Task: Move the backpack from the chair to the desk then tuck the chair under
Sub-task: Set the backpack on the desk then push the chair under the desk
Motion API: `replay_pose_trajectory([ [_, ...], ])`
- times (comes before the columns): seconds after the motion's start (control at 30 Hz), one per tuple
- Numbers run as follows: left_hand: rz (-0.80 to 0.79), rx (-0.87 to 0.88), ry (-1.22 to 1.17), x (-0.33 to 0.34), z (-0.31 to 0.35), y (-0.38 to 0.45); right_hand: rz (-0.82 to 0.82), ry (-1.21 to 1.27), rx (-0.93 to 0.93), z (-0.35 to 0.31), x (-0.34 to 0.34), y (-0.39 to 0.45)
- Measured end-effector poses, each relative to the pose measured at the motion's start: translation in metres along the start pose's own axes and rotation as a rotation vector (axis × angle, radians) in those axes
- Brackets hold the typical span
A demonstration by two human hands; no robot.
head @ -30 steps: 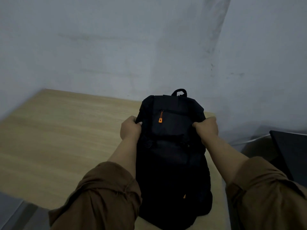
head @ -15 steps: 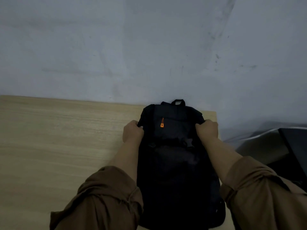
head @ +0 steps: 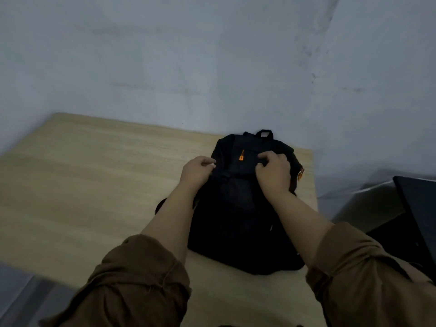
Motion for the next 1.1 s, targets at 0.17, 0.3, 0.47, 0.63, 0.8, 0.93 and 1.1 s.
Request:
replay_pose_trajectory([
  [0.17,0.107,0.016,-0.139,-0.021,-0.022,-0.100,-0.090,0.075,-0.177,-0.038,0.020,-0.084],
  [0.3,0.207,0.027,-0.232,-0.049,-0.052,-0.184,-0.184,0.097,-0.316,-0.070,0.047,-0.154],
  [0.47,0.358,-0.015,-0.310,-0.094,-0.110,-0.281,-0.380,0.100,-0.449,-0.105,0.095,-0.247],
  [0.63,0.571,-0.062,-0.359,-0.138,-0.170,-0.397,-0.540,0.086,-0.587,-0.147,0.134,-0.358],
  [0.8,0.768,-0.164,-0.384,-0.176,-0.239,-0.550,-0.686,0.126,-0.704,-0.175,0.173,-0.504],
  [0.93,0.863,-0.246,-0.384,-0.195,-0.287,-0.656,-0.780,0.144,-0.745,-0.185,0.201,-0.606],
  [1.1,1.053,-0.340,-0.388,-0.216,-0.343,-0.777,-0.987,0.165,-0.830,-0.197,0.239,-0.731],
])
Point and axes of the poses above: each hand's wrist, its own y-axis towards the middle knuckle, its own x-axis out of the palm, z = x × y, the point moved 2 cm from there along y, towards the middle knuckle, and after that the axes turned 9 degrees about -z, right-handed, at the moved point
